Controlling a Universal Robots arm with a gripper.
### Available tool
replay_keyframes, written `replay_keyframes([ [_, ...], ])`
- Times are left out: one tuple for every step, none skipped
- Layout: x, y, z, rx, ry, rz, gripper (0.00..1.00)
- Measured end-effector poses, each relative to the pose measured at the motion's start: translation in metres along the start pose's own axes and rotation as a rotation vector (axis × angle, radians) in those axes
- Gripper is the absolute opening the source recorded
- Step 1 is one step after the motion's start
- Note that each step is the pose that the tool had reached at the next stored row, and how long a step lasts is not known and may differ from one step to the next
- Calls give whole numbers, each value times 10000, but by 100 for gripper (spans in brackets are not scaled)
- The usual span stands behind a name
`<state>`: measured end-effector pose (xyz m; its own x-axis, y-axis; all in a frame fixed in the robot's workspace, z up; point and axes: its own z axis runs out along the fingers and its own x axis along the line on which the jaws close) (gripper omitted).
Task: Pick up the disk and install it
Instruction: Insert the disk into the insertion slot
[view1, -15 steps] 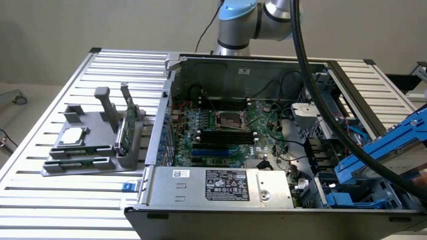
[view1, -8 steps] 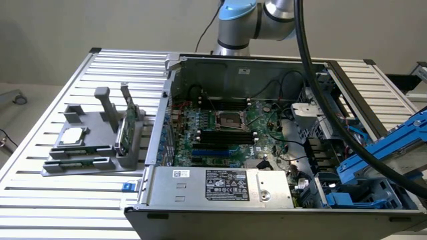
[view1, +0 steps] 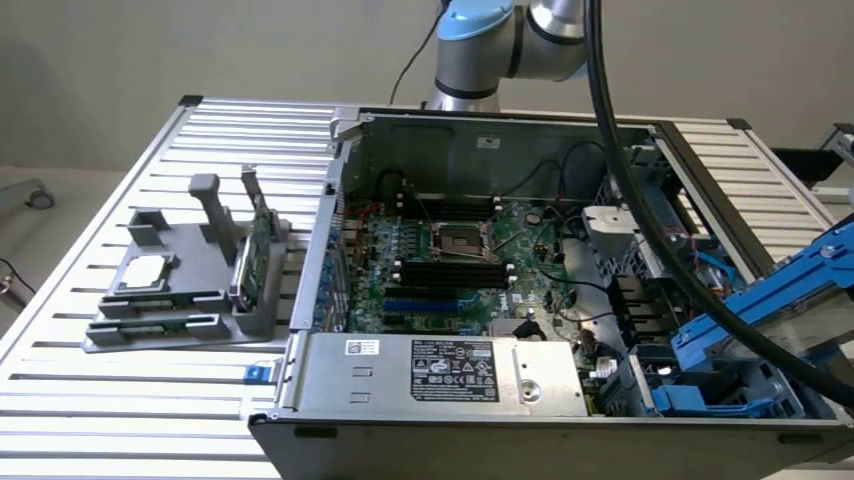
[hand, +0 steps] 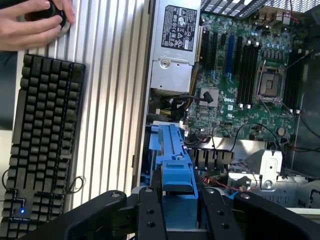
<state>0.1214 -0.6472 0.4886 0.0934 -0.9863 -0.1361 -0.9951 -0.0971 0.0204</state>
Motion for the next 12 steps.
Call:
replay_keyframes([
  [-3,14,14,14,4,6,33],
  [-4,27,28,32,4,16,33],
  [-5,38,43,47,3,37,33],
  [-6,44,53,64,0,82,33],
  [-8,50,64,84,-1,140,33],
  [-12,58,74,108,-4,181,33],
  [-20,68,84,135,-1,205,33],
  [-30,76,93,162,1,222,33],
  [-43,85,105,194,3,234,33],
  [-57,91,114,231,5,240,33],
  [-71,97,121,270,10,245,33],
  [-86,102,130,311,13,246,33],
])
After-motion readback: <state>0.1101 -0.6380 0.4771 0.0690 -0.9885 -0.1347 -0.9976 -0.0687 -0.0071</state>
